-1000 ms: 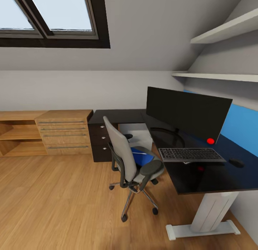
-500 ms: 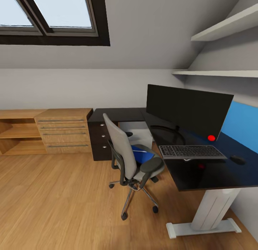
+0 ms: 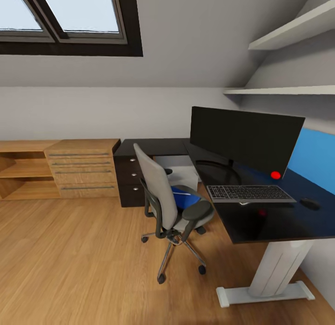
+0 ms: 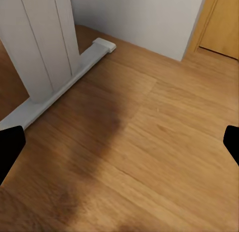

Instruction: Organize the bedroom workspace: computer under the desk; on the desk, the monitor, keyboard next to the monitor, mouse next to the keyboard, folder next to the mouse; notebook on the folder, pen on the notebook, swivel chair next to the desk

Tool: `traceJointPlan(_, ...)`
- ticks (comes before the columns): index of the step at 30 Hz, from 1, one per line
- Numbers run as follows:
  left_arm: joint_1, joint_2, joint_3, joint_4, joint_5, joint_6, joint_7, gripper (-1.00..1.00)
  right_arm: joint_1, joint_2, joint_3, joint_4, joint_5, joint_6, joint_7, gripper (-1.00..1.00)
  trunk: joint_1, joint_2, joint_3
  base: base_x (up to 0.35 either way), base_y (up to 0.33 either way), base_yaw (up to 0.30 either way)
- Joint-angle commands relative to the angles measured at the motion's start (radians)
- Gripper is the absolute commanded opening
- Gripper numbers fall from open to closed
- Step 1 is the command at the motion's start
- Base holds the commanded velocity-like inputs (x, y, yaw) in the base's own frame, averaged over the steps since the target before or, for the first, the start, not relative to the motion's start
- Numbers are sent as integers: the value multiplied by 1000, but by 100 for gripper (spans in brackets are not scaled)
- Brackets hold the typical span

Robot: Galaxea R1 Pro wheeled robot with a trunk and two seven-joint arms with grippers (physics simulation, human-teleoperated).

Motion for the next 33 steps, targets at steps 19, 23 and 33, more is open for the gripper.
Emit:
traceJointPlan(19, -1, 1, -9, -1, 1, -4, 10, 100, 0, 0, -1, -1, 8, 0, -6, 100, 73, -134, -61, 0, 0, 0)
traceJointPlan(23, 0, 1, -9, 0, 1, -3, 10, 100, 0, 0, -1, 0, 9, 0, -6, 100, 88, -162, -73, 0, 0, 0)
traceJointPlan(33, 0, 7, -10, -13, -10, -15, 7, 100, 0, 1, 0, 22, 56, 0, 98, 100, 127, -232, -104, 0, 0, 0)
